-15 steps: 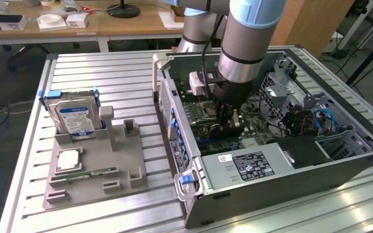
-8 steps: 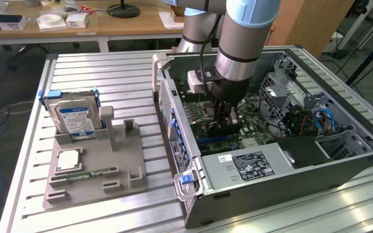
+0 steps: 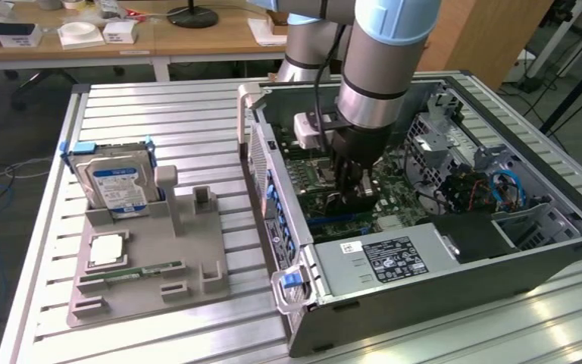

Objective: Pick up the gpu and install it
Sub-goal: 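Insert the gpu into the slot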

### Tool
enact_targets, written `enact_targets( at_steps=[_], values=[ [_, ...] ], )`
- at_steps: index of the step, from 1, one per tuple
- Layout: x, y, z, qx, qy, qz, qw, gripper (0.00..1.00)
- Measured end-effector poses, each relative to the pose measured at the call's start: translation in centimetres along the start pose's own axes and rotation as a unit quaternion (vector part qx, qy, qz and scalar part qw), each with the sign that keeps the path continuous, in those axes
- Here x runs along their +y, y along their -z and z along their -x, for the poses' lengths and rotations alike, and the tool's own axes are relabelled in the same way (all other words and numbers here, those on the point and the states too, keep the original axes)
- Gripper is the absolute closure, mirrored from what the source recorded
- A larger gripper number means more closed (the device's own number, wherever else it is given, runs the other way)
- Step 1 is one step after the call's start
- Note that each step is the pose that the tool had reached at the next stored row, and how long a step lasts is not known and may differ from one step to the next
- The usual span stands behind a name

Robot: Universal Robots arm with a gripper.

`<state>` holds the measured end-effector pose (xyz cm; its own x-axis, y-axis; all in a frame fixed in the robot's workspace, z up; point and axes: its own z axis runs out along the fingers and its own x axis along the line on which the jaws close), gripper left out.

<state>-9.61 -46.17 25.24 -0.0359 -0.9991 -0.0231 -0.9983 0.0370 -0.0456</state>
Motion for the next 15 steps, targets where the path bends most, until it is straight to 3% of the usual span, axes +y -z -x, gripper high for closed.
enact_targets(
  at_steps=[3,15],
  values=[
    [0.12,-0.01,0.00,0.0035,0.006,0.0002,1.0000,0.74],
    [0.18,-0.61,0.57,0.0035,0.005,0.0001,1.0000,0.74]
  ],
)
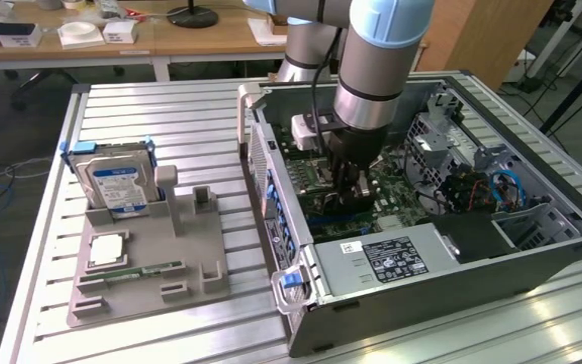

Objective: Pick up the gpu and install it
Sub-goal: 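Insert the gpu into the slot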

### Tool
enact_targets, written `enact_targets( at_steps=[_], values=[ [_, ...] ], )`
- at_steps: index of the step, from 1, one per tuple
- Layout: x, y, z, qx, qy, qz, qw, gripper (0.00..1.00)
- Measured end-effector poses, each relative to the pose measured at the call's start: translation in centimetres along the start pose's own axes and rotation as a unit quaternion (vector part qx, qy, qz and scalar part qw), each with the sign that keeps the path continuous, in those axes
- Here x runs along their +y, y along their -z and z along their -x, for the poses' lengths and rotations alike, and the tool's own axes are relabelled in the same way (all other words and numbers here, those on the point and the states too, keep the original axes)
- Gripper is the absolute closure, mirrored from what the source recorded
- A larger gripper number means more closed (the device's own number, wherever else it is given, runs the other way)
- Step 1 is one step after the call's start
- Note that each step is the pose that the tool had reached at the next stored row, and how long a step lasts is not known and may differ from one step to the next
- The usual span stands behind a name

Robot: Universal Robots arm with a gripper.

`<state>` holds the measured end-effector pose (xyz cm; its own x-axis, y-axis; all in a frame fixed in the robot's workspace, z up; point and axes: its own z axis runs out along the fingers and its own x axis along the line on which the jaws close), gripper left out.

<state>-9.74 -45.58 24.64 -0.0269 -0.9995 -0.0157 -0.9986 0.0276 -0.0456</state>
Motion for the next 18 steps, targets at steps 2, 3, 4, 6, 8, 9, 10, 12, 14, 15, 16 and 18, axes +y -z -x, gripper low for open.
enact_targets(
  at_steps=[2,3,4,6,8,9,10,12,14,15,16,18],
  values=[
    [0.00,0.00,-0.1,0.0002,0.000,0.0000,1.0000,0.74],
    [-0.01,-0.01,-0.1,0.0007,0.000,-0.0001,1.0000,0.74],
    [-0.02,-0.02,-0.3,0.0013,0.000,-0.0001,1.0000,0.74],
    [-0.02,0.01,-0.4,0.0025,0.000,0.0003,1.0000,0.74],
    [-0.01,-0.09,-0.4,0.0027,0.000,0.0004,1.0000,0.74],
    [-0.01,-0.27,-0.4,0.0025,0.000,0.0004,1.0000,0.74],
    [-0.01,-0.43,-0.4,0.0028,0.000,0.0006,1.0000,0.74],
    [0.00,-0.65,-0.4,0.0028,0.000,0.0004,1.0000,0.74],
    [0.00,-0.76,-0.4,0.0028,0.000,0.0003,1.0000,0.74],
    [0.01,-0.89,-0.4,0.0031,0.000,0.0005,1.0000,0.74],
    [0.02,-1.00,-0.5,0.0035,0.000,0.0007,1.0000,0.74],
    [0.08,-1.17,-0.5,0.0029,0.000,0.0004,1.0000,0.74]
  ],
)
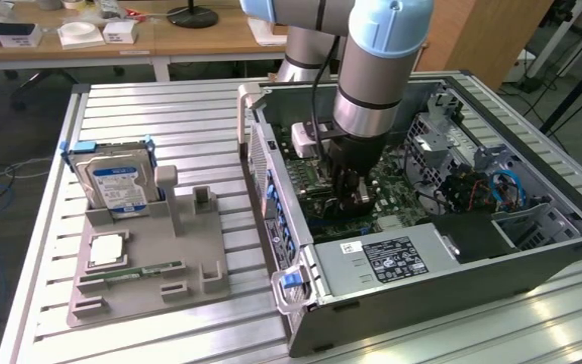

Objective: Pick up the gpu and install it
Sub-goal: 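Insert the gpu into the slot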

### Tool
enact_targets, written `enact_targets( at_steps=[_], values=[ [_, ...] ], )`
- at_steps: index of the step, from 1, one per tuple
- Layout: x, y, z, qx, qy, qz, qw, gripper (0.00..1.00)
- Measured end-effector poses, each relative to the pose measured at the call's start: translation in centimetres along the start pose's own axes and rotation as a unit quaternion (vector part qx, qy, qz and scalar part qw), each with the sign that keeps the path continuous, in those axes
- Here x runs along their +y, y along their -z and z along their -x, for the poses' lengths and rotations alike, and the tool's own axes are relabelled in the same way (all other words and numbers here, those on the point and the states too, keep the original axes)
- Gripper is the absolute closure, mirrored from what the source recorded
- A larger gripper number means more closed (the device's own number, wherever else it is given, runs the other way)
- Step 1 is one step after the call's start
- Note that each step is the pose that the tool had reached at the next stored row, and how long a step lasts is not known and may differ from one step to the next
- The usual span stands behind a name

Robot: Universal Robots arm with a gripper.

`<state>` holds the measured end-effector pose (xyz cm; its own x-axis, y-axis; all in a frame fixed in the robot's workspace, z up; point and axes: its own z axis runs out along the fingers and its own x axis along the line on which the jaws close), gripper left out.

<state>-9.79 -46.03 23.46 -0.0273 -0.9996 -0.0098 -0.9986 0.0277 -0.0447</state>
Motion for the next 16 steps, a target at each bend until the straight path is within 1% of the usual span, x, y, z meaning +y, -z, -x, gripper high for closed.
enact_targets(
  at_steps=[11,12,13,14,16],
  values=[
    [0.07,-0.02,0.01,-0.0003,0.000,-0.0003,1.0000,0.74],
    [0.10,-0.08,0.03,-0.0012,0.000,-0.0003,1.0000,0.73],
    [0.10,-0.08,0.02,-0.0010,0.000,-0.0006,1.0000,0.73],
    [0.09,0.08,0.02,-0.0001,0.000,-0.0003,1.0000,0.68],
    [0.06,0.40,0.02,0.0003,0.000,-0.0003,1.0000,0.55]
  ],
)
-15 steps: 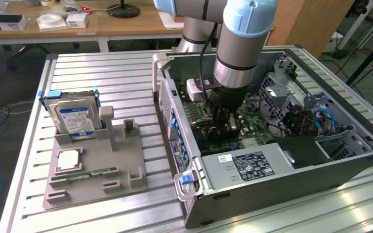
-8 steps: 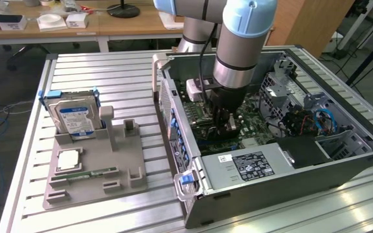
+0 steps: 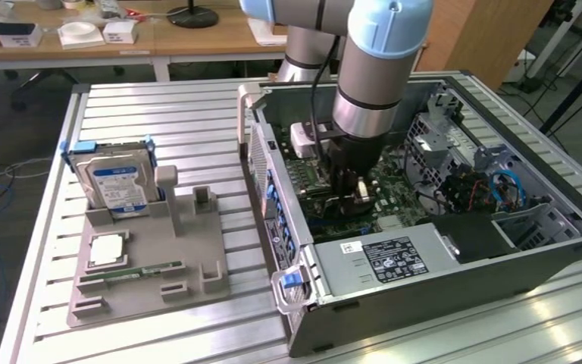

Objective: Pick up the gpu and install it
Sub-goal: 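Insert the gpu into the slot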

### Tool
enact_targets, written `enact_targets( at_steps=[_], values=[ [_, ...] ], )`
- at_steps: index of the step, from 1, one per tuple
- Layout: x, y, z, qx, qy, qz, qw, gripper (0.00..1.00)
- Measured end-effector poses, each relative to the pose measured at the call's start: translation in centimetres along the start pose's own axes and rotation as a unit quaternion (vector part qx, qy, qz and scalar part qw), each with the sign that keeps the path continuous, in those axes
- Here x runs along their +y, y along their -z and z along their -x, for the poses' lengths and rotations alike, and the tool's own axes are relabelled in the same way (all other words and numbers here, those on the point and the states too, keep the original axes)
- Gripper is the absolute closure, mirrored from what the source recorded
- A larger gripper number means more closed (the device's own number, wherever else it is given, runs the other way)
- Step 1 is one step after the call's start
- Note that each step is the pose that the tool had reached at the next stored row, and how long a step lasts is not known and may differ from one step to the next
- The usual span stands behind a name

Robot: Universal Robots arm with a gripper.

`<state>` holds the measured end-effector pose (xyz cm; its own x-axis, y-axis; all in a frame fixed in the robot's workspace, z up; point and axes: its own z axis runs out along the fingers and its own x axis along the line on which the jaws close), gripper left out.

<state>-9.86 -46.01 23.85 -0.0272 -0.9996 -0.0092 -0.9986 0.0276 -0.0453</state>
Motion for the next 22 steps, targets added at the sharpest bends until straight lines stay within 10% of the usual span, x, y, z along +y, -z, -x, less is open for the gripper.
enact_targets(
  at_steps=[10,22],
  values=[
    [-0.14,3.33,0.0,0.0008,0.000,0.0000,1.0000,0.44],
    [-0.14,3.33,0.0,0.0008,0.000,0.0000,1.0000,0.89]
  ],
)
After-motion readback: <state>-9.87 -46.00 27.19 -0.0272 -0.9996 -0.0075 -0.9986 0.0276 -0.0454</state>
